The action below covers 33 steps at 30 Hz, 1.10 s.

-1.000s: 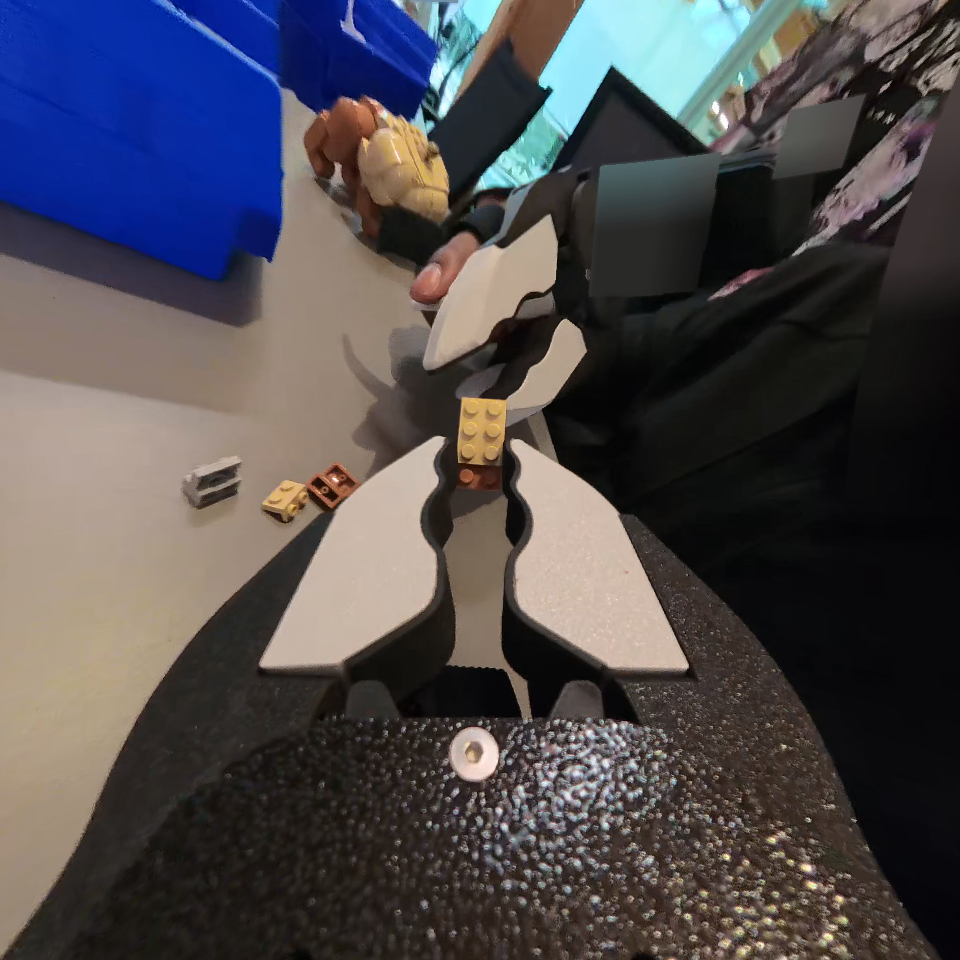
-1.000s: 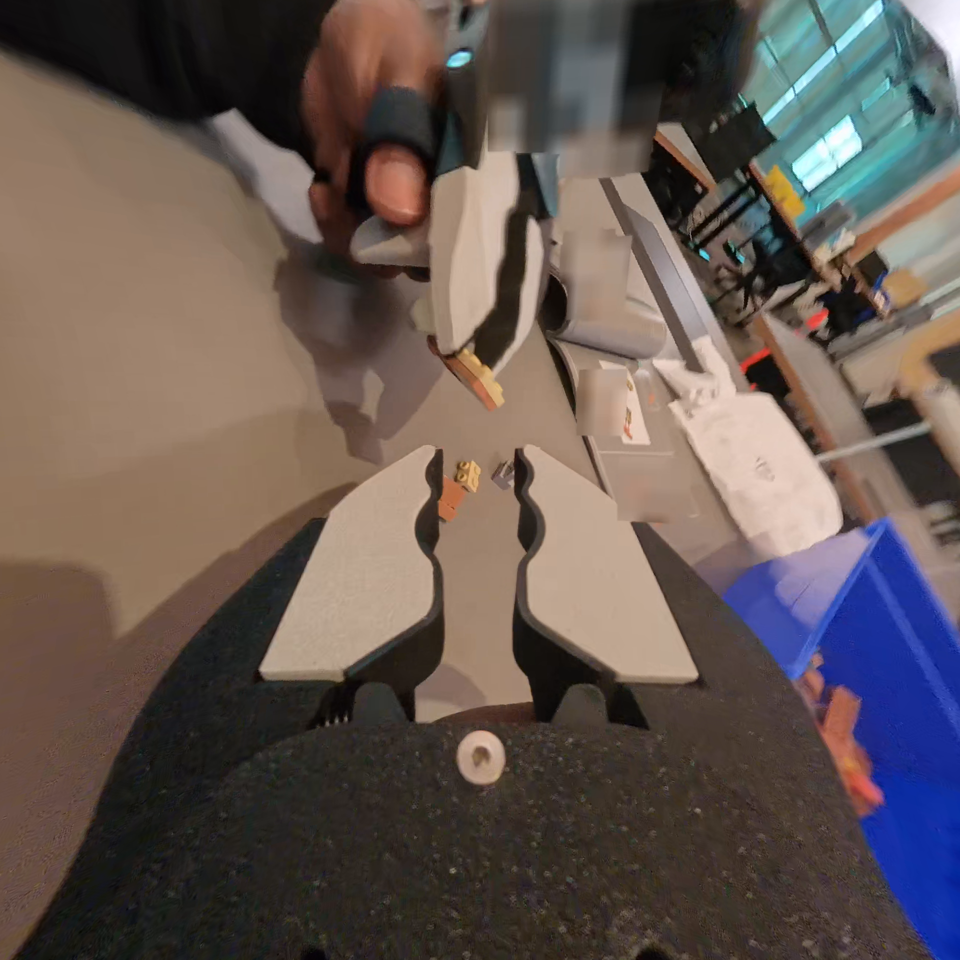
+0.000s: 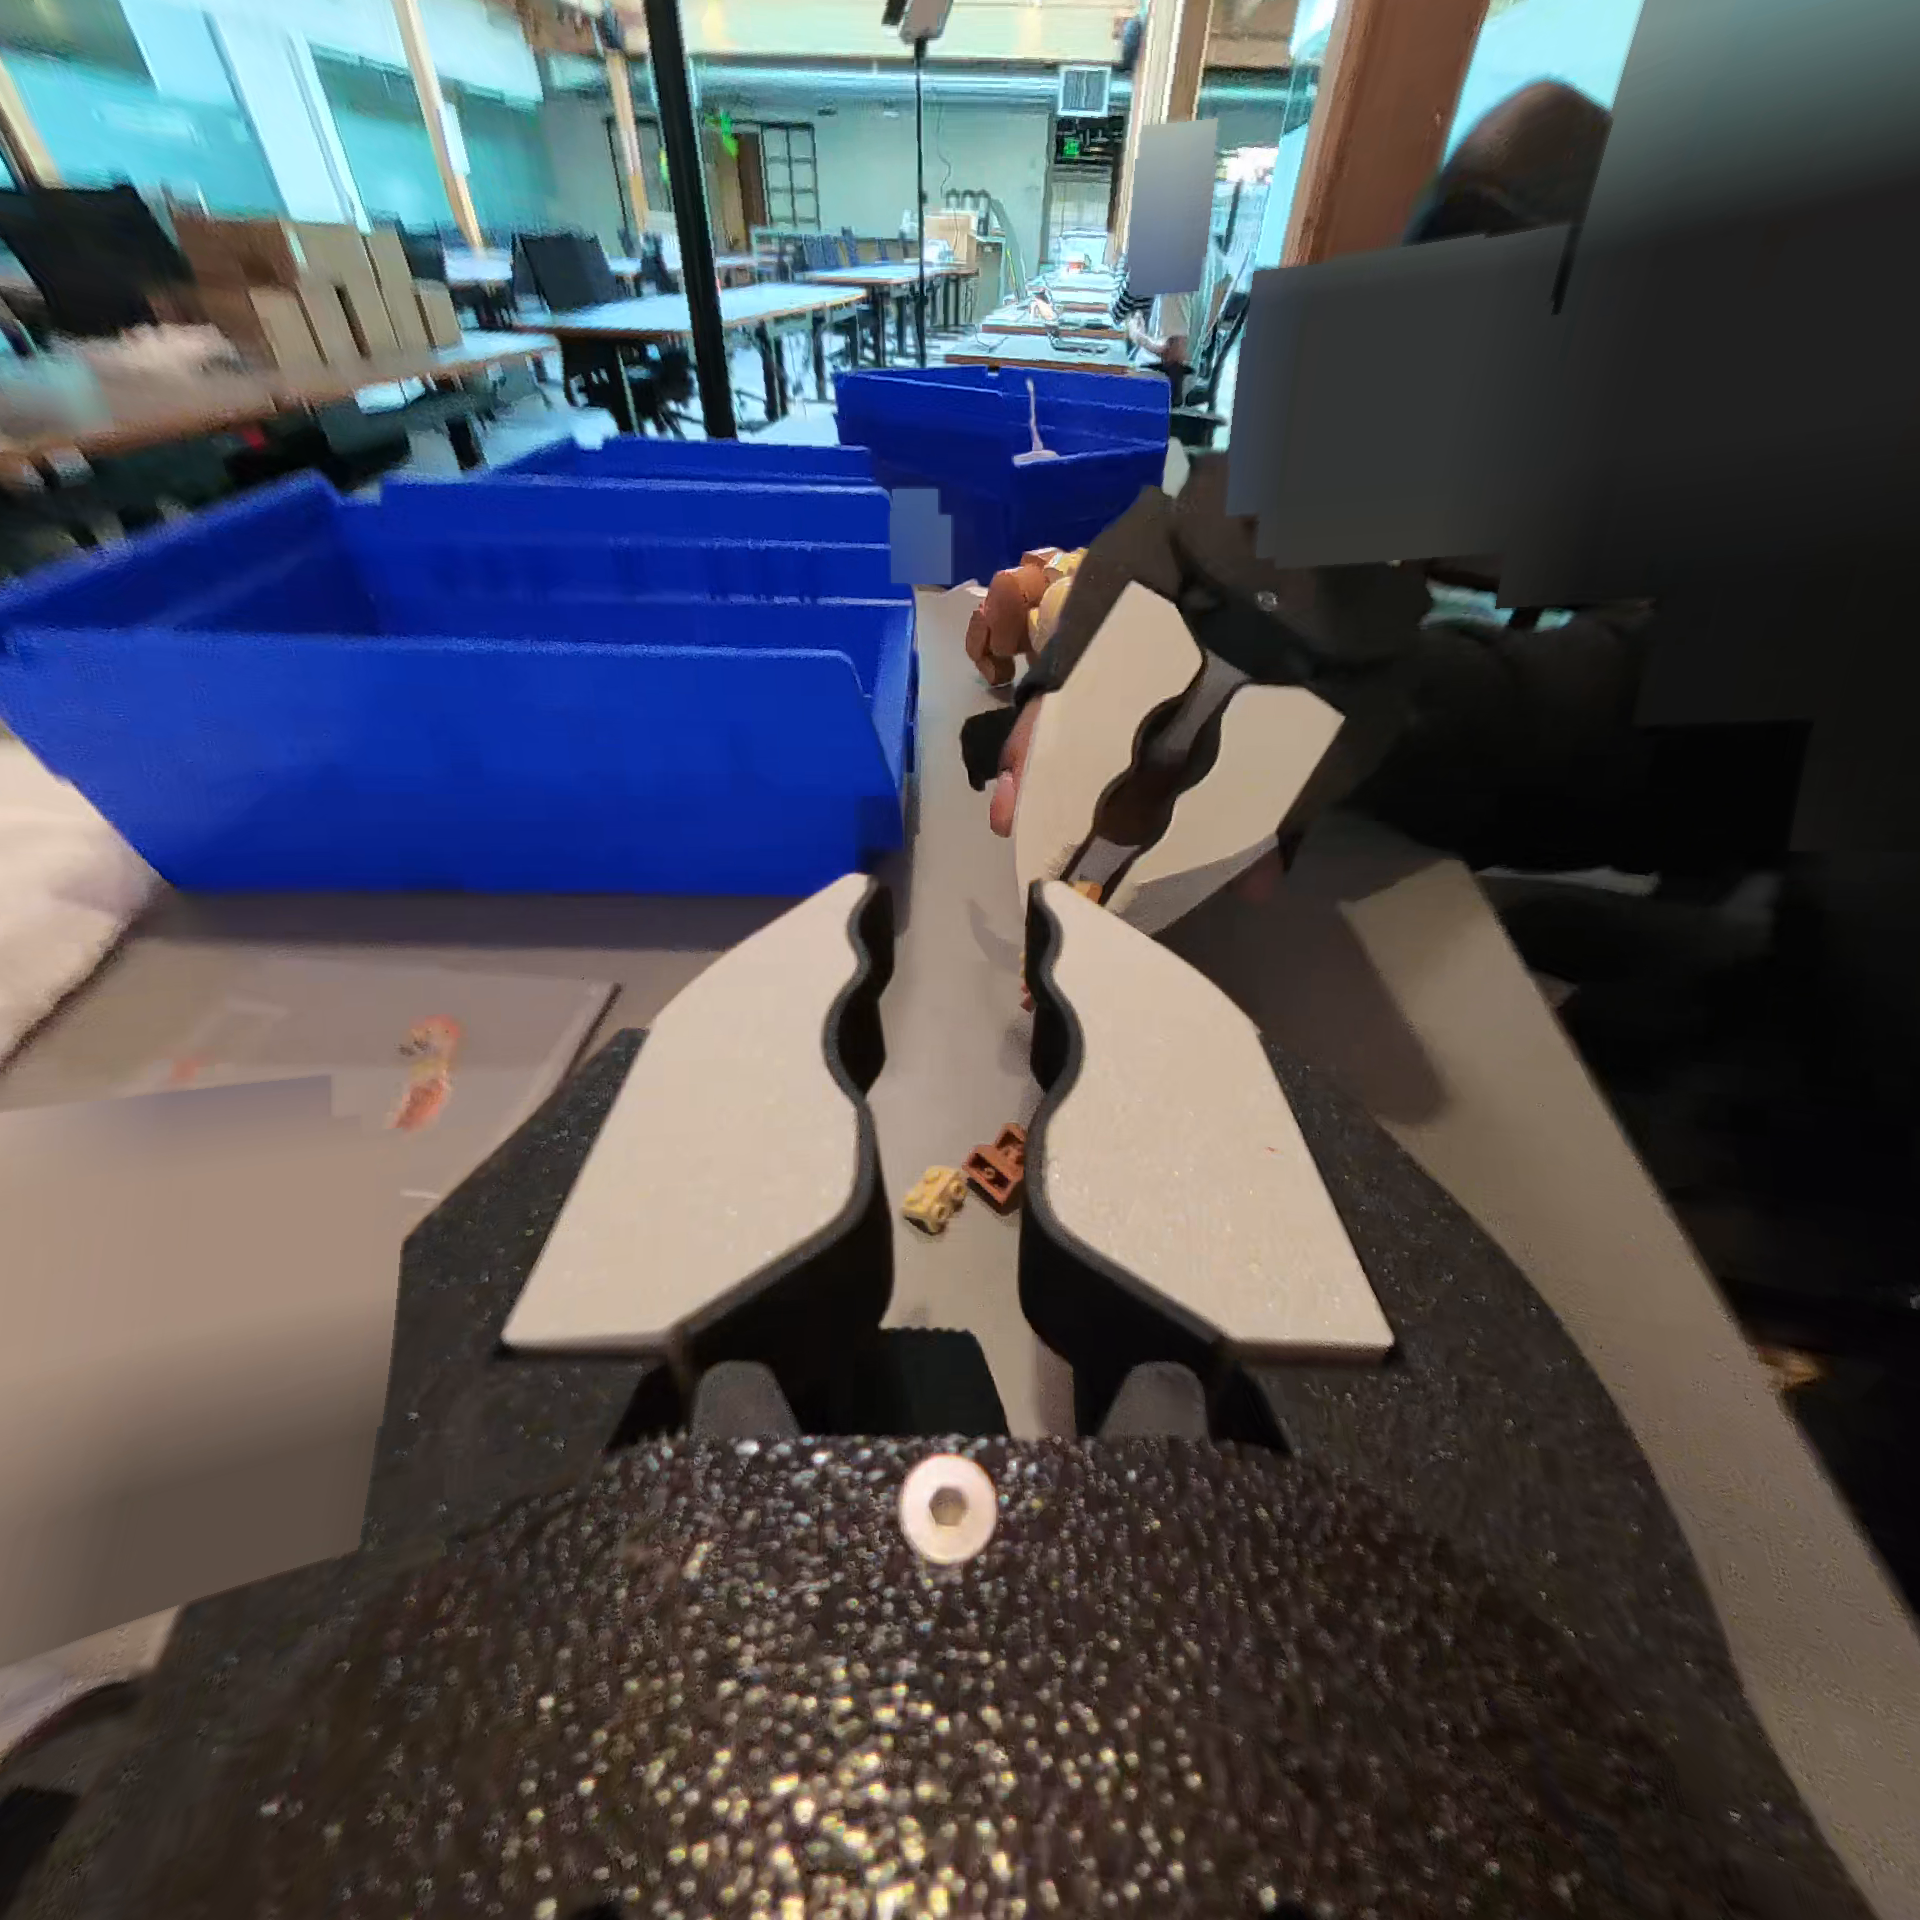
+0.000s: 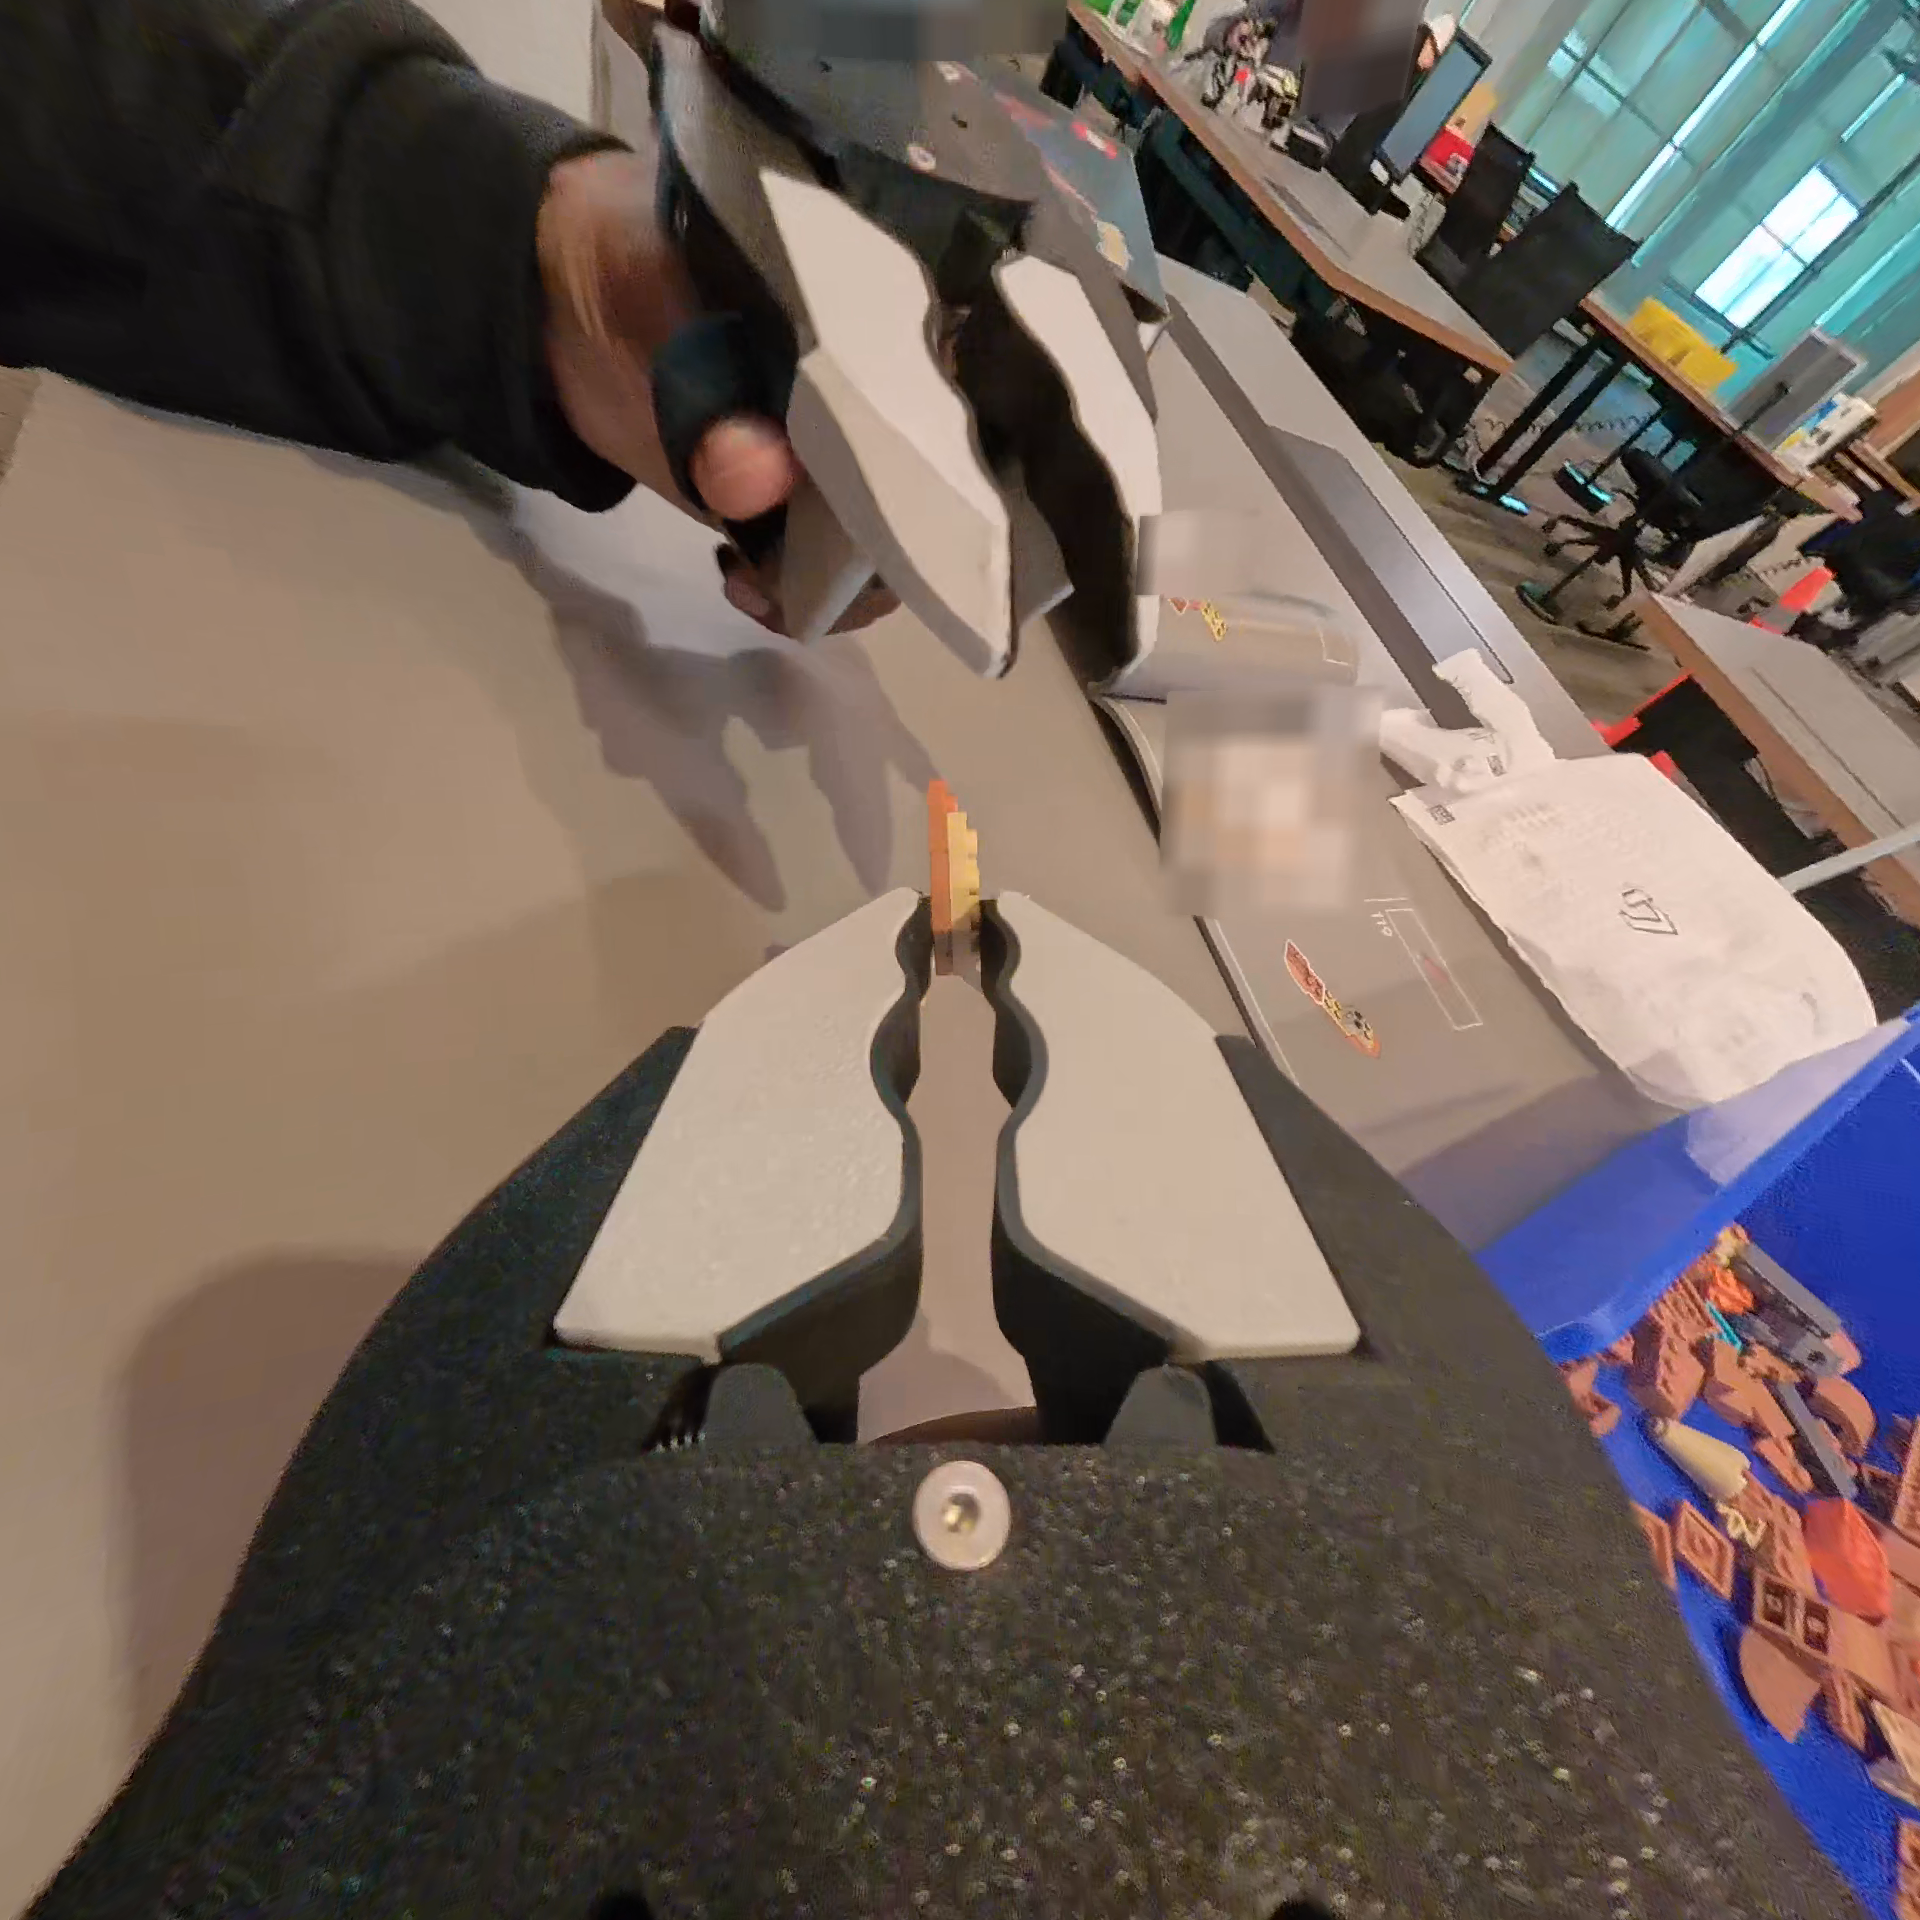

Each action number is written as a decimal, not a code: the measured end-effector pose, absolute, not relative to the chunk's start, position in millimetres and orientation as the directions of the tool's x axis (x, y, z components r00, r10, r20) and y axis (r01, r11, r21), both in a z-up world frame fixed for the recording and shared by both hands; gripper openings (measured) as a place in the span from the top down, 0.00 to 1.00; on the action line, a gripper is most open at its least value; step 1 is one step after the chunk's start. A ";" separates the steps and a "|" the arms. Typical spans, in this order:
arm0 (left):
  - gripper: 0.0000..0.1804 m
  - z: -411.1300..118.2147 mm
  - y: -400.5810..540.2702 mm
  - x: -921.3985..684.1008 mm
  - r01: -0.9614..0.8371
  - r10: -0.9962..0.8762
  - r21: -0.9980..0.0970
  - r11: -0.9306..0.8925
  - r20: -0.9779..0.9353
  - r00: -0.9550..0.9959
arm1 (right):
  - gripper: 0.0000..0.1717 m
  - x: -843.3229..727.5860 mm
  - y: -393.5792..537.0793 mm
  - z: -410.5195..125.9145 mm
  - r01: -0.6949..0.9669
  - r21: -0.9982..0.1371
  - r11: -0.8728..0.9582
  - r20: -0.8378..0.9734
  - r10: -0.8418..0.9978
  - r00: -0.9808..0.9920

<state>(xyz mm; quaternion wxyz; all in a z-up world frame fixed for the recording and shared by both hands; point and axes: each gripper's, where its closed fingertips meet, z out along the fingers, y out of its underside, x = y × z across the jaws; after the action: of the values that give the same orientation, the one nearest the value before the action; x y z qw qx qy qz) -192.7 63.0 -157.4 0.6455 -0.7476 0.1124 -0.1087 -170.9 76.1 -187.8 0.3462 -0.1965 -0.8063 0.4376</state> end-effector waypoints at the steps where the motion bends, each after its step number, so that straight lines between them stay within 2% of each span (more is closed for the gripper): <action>1: 0.87 -158.3 62.9 -189.3 -0.102 -0.307 -0.987 -0.126 -0.059 0.950 | 0.95 -168.6 74.6 -187.4 0.000 -0.843 0.538 0.388 0.609 -0.692; 5: 0.87 -177.6 61.1 -165.9 -0.410 -0.372 -0.905 -0.113 -0.344 0.862 | 0.95 -157.2 67.0 -193.5 -0.099 -0.777 0.622 0.492 0.502 -0.711; 7: 0.88 -182.2 59.6 -154.6 -0.483 -0.408 -0.871 -0.087 -0.411 0.815 | 0.95 -150.7 62.7 -197.1 -0.159 -0.730 0.665 0.554 0.439 -0.708; 10: 0.88 -182.3 58.3 -147.1 -0.534 -0.422 -0.844 -0.050 -0.467 0.777 | 0.95 -147.2 59.0 -196.6 -0.168 -0.737 0.655 0.549 0.435 -0.714; 27: 0.95 -183.9 55.2 -139.9 -0.638 -0.405 -0.770 -0.011 -0.580 0.707 | 0.95 -143.2 52.1 -182.5 -0.164 -0.826 0.539 0.464 0.484 -0.742; 30: 0.96 -183.0 57.7 -144.1 -0.587 -0.396 -0.808 -0.050 -0.524 0.754 | 0.90 -144.0 54.5 -181.1 -0.143 -0.842 0.520 0.439 0.507 -0.742; 33: 0.96 -179.4 57.8 -146.2 -0.498 -0.406 -0.865 -0.061 -0.435 0.804 | 0.91 -144.7 57.9 -178.4 -0.140 -0.850 0.508 0.433 0.522 -0.735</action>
<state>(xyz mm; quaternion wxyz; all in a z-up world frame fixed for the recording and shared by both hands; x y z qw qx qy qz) -146.2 57.8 -179.4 0.6108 -0.7273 0.3107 0.0380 -144.7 57.9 -178.4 0.3438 -0.1200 -0.7973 0.4812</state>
